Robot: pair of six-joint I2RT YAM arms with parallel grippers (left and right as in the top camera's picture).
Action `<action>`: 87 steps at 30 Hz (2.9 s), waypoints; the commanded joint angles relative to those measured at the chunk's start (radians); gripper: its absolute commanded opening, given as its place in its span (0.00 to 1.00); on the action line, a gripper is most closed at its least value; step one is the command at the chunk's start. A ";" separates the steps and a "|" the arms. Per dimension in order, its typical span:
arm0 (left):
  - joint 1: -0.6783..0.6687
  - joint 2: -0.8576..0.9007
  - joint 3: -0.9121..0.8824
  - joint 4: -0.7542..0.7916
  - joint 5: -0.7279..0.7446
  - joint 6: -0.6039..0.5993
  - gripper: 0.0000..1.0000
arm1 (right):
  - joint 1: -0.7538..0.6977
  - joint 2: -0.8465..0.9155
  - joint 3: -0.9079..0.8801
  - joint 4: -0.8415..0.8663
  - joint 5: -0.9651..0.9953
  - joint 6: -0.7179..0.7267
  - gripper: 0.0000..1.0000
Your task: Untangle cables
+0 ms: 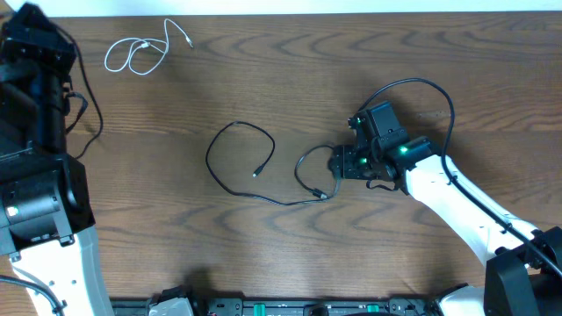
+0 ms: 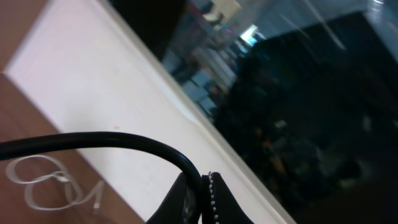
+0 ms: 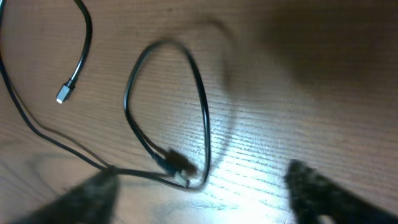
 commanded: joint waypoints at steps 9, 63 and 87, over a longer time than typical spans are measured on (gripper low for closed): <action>0.003 0.071 0.013 0.015 0.086 0.221 0.07 | 0.000 0.007 0.002 -0.003 0.007 0.027 0.99; 0.402 0.757 0.013 -0.069 -0.316 0.775 0.28 | 0.000 0.007 0.000 -0.062 0.239 0.027 0.99; 0.385 0.743 0.012 -0.117 -0.016 0.795 0.71 | 0.000 0.007 0.000 -0.064 0.193 0.027 0.99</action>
